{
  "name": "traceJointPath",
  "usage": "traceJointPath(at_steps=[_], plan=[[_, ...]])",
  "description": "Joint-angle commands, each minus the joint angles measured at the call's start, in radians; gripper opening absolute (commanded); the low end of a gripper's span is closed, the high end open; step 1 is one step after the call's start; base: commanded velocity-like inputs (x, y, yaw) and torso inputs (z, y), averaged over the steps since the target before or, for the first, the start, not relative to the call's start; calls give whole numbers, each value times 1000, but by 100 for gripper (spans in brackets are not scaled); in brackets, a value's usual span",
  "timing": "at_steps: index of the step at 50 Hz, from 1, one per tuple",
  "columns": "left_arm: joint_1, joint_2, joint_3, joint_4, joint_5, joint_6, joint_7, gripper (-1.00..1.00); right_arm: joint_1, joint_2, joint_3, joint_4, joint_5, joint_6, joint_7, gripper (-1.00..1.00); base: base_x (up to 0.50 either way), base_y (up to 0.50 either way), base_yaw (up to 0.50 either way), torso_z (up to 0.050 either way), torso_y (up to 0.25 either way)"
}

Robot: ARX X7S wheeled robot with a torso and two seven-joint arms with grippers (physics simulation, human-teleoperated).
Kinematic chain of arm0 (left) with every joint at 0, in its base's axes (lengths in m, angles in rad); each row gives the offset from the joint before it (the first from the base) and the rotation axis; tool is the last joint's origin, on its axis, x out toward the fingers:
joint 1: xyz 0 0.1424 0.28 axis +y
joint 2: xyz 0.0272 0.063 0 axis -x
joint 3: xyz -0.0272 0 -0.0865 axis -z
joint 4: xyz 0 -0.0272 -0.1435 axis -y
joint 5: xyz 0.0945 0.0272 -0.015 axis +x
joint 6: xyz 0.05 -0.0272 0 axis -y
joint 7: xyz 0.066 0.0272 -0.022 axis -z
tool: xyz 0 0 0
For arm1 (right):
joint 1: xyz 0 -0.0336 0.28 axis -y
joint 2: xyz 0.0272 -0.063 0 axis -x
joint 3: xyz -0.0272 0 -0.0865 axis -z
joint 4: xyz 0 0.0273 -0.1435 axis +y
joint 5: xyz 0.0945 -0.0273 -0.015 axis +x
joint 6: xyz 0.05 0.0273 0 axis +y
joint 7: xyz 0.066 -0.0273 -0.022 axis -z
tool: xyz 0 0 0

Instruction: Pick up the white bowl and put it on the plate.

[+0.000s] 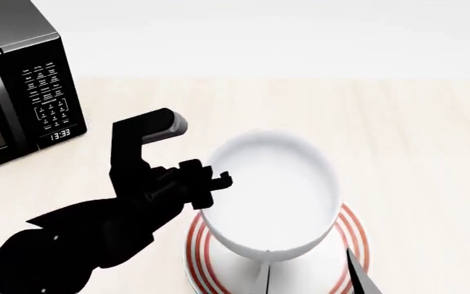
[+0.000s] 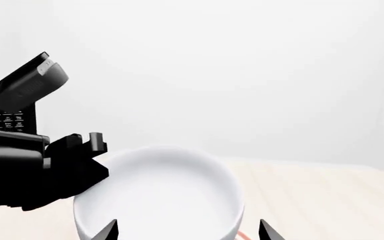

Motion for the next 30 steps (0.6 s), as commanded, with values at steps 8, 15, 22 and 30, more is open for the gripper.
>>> traceJointPath(at_steps=[8, 15, 22, 30], plan=[[30, 14, 28, 72, -44, 32, -7, -100, 3, -16, 18, 9, -18, -2, -21, 100, 0, 0, 0, 2, 0], [30, 19, 44, 52, -50, 53, 0, -100, 1, -14, 14, 3, -20, -1, -18, 100, 0, 0, 0, 0, 1], [34, 22, 66, 31, -58, 79, 6, -100, 2, -14, 11, 9, -21, -3, -17, 100, 0, 0, 0, 0, 0], [33, 27, 88, 8, -77, 103, 7, -100, 2, -12, 9, 9, -21, -4, -15, 100, 0, 0, 0, 0, 0]])
